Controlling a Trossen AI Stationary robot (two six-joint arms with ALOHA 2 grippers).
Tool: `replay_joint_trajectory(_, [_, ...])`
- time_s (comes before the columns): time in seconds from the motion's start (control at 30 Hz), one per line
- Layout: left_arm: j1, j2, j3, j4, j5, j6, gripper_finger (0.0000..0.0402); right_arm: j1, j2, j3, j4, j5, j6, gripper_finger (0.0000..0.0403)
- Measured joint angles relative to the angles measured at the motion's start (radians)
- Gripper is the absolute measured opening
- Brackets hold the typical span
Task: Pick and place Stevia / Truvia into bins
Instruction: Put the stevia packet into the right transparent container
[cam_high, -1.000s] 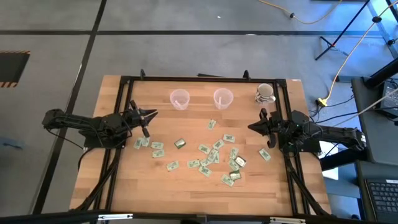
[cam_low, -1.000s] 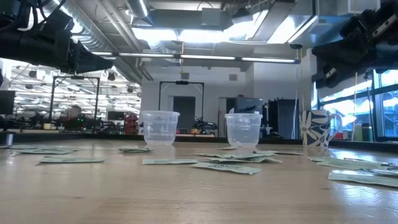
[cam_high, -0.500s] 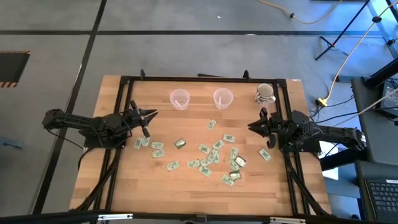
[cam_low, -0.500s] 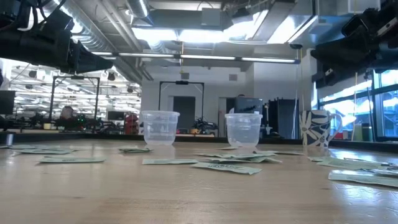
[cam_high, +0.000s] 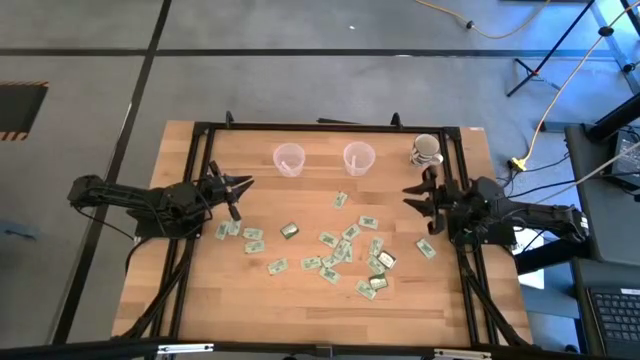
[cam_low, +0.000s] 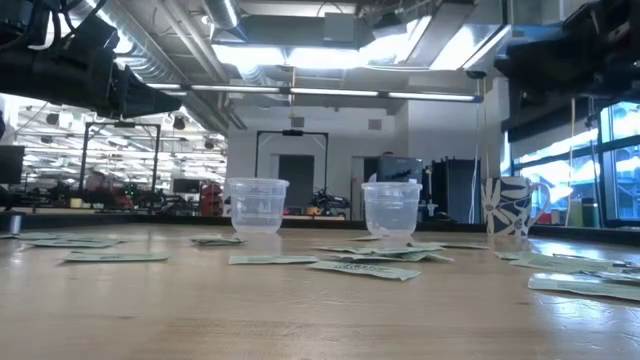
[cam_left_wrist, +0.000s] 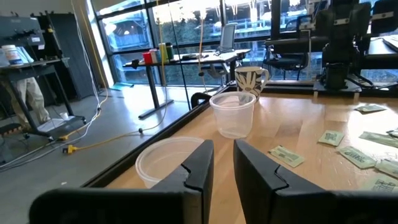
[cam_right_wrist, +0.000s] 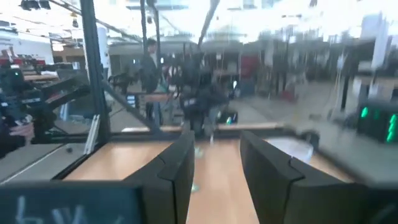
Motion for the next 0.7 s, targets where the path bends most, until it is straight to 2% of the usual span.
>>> replay_joint_trajectory(0.2, [0.0, 0.0, 0.0, -0.004, 0.0, 0.0, 0.0056, 0.0, 0.009, 0.052, -0.031, 0.158, -0.028, 0.0133])
replay_joint_trajectory(0.33, [0.0, 0.0, 0.0, -0.005, 0.0, 0.0, 0.0056, 0.0, 0.072, 0.186, -0.164, 0.184, -0.055, 0.0133])
replay_joint_trajectory(0.43, [0.0, 0.0, 0.0, -0.005, 0.0, 0.0, 0.0057, 0.0, 0.167, 0.311, -0.328, 0.264, -0.058, 0.0133])
replay_joint_trajectory(0.57, [0.0, 0.0, 0.0, -0.005, 0.0, 0.023, 0.0057, 0.0, 0.345, 0.503, -0.627, 0.371, 0.122, 0.0133])
replay_joint_trajectory(0.7, [0.0, 0.0, 0.0, -0.005, 0.0, 0.117, 0.0057, 0.002, 0.531, 0.696, -0.963, 0.364, 0.378, 0.0133])
